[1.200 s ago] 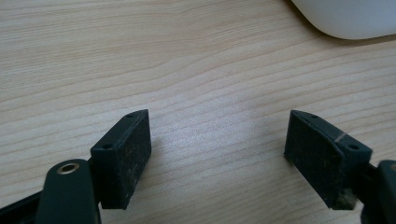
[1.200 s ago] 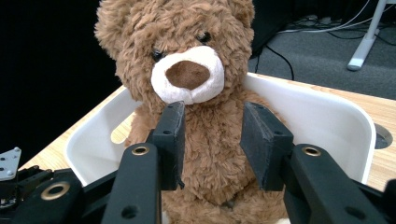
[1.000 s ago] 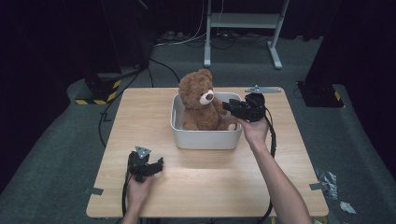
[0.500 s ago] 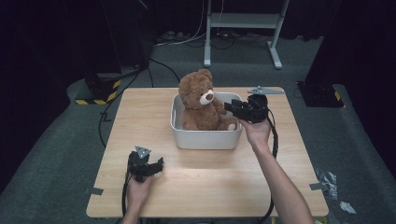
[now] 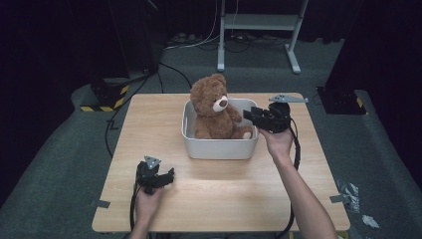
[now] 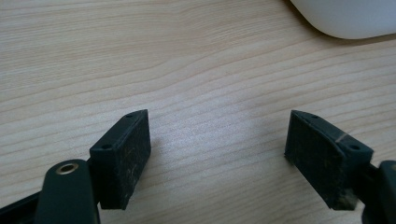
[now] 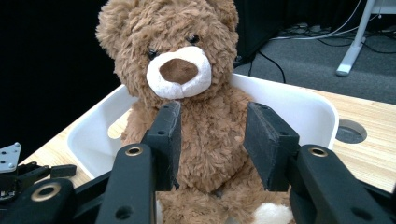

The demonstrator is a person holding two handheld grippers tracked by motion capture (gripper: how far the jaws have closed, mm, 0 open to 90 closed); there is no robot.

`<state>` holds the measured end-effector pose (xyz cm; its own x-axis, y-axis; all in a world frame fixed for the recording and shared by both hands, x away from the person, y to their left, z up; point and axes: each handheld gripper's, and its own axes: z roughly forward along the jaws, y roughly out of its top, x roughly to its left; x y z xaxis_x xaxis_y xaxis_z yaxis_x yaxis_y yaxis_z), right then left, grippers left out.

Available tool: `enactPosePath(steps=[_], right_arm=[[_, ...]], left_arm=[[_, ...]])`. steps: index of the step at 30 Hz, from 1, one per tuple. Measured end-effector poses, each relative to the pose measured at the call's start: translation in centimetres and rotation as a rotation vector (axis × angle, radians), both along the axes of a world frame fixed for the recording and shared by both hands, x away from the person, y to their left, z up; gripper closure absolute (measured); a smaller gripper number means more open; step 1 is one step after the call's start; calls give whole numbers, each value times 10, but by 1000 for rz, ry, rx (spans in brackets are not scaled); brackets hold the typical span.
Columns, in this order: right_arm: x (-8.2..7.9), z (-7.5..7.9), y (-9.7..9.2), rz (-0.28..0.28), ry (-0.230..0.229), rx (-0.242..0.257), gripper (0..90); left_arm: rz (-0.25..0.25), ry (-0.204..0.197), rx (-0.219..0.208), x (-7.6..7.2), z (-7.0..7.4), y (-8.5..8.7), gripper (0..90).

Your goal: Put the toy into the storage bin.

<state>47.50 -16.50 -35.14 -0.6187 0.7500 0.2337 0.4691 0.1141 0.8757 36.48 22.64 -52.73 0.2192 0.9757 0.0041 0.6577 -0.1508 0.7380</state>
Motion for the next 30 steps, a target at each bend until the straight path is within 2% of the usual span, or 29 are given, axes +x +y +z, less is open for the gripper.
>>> enactPosePath(steps=[16,30], right_arm=[[-9,2,-13,-2,-7,21,556],[-16,0,-29,-25,-10,49,555]], left_arm=[[-1,0,1,0,0,0,224],[-1,-1,0,0,0,0,224]])
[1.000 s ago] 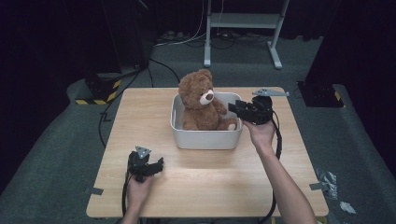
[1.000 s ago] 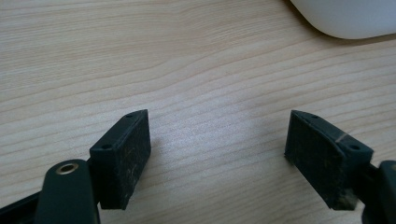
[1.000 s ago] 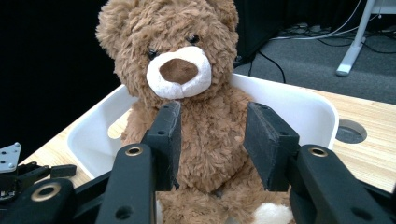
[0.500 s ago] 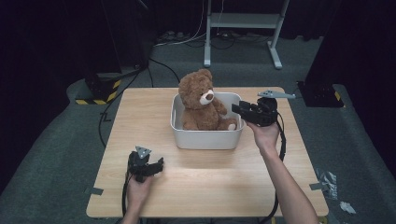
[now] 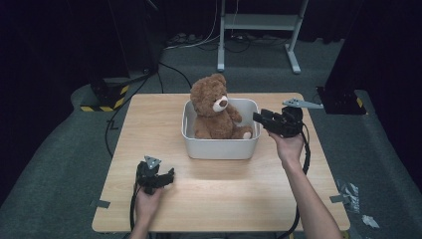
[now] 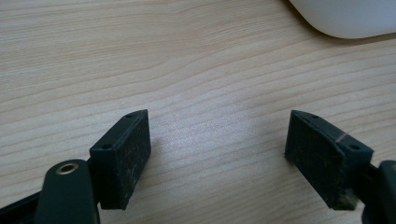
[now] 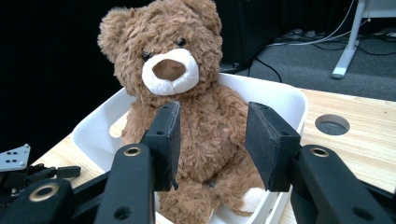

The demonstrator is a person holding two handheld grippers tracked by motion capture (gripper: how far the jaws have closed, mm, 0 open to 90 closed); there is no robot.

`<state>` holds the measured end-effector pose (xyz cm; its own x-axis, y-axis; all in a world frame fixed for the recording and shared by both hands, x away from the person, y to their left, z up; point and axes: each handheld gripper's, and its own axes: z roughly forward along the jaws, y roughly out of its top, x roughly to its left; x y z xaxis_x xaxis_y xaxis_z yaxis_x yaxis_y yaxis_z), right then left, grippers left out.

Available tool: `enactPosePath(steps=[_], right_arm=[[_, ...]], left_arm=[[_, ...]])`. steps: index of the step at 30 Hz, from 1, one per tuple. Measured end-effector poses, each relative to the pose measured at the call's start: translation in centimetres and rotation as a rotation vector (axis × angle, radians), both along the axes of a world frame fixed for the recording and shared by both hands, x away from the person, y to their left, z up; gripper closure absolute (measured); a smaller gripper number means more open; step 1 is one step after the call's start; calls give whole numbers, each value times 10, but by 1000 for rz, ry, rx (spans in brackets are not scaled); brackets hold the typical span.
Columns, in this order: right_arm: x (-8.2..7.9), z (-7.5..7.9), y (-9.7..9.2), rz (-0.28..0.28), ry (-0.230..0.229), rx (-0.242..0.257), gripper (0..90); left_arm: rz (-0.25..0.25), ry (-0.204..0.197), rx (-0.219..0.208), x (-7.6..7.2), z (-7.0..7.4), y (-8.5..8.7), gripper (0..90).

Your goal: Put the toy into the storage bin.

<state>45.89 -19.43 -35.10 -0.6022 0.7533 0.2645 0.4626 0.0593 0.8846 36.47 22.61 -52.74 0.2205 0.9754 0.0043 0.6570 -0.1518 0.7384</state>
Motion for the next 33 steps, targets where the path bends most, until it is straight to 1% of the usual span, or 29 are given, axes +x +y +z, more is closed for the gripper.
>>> enactPosePath(steps=[9,15,22,33], right_arm=[[-7,-2,-9,-5,-5,14,554],[-9,-3,-12,-1,-5,17,557],[-16,-4,-16,-2,-20,20,565],[-24,-8,-27,-10,-21,35,553]], left_arm=[[2,-2,-4,0,0,0,224],[-1,0,1,0,0,0,224],[0,0,0,0,0,0,224],[2,-3,-5,0,0,0,224]])
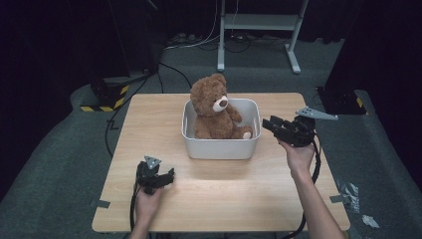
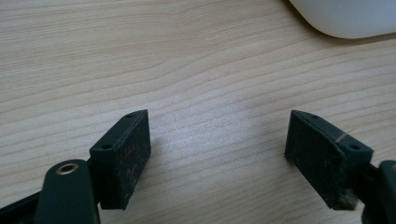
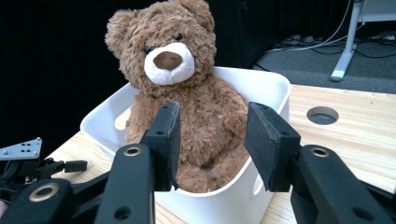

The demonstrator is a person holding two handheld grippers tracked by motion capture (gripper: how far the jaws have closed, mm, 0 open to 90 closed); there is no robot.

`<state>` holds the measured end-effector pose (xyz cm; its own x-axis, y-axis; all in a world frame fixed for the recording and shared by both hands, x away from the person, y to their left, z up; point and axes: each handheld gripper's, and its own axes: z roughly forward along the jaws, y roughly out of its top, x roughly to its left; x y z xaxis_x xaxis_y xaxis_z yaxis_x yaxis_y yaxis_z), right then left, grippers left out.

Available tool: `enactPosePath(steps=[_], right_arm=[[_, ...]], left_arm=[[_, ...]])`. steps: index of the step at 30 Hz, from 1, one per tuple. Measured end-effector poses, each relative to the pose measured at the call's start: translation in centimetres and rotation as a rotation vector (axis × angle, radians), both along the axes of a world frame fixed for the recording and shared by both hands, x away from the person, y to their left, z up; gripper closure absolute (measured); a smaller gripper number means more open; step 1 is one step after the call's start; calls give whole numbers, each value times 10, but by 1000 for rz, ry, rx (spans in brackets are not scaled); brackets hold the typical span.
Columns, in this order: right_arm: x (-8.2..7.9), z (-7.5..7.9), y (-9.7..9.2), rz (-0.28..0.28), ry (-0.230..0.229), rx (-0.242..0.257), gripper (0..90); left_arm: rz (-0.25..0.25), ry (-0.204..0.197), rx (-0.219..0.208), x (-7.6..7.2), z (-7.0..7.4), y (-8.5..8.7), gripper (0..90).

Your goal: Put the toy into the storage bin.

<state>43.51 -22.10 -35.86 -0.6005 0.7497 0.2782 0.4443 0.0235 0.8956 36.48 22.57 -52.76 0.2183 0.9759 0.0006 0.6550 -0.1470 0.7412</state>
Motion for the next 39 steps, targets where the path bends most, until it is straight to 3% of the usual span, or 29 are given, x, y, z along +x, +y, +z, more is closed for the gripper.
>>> enactPosePath(steps=[39], right_arm=[[-31,-19,-29,-27,-17,27,547]], left_arm=[[1,0,0,0,0,0,224]])
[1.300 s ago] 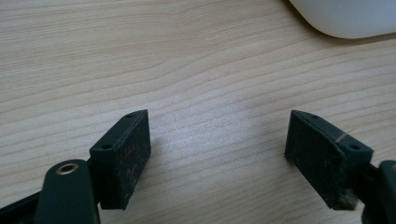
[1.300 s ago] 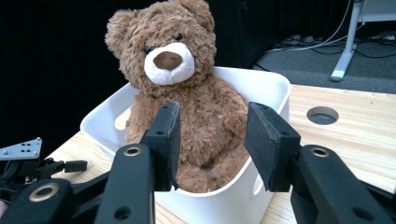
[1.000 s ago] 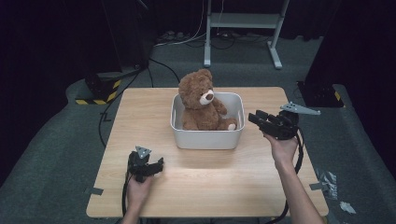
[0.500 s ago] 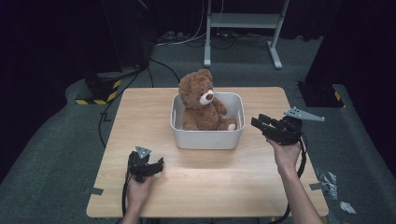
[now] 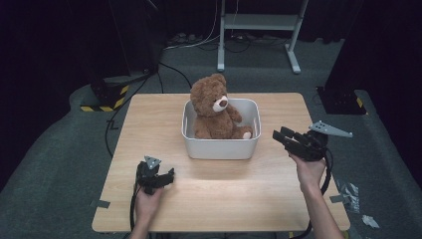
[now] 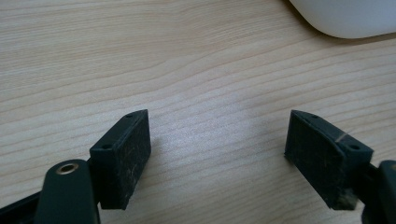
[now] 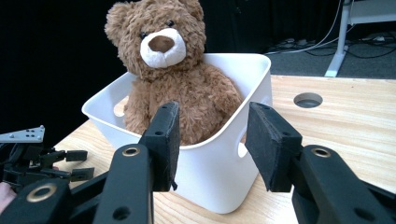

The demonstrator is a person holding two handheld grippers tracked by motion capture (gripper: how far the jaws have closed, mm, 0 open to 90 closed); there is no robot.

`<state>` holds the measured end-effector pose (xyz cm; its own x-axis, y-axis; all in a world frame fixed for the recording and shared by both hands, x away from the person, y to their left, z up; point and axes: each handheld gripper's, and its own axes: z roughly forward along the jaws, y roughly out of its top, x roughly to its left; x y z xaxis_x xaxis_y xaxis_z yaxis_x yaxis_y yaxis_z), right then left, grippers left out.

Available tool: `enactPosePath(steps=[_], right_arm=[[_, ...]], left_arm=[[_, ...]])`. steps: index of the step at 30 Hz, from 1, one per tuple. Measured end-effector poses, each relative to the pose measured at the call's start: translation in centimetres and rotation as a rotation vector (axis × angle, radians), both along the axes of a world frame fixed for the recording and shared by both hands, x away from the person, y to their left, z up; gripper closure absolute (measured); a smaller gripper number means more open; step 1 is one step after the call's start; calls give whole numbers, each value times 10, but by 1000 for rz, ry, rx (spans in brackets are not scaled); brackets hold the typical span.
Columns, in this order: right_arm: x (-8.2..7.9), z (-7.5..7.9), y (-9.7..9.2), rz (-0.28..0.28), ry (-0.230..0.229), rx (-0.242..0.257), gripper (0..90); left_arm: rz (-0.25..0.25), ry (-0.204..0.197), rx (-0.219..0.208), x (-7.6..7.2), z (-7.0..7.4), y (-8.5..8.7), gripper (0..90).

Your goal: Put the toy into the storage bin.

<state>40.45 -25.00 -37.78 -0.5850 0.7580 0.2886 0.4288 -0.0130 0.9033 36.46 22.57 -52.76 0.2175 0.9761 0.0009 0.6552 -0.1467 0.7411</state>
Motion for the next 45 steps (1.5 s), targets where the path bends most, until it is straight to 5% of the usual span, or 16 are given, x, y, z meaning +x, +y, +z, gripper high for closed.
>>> enactPosePath(steps=[45], right_arm=[[-18,-43,-19,-47,55,17,541]], left_arm=[[0,0,1,0,0,0,224]])
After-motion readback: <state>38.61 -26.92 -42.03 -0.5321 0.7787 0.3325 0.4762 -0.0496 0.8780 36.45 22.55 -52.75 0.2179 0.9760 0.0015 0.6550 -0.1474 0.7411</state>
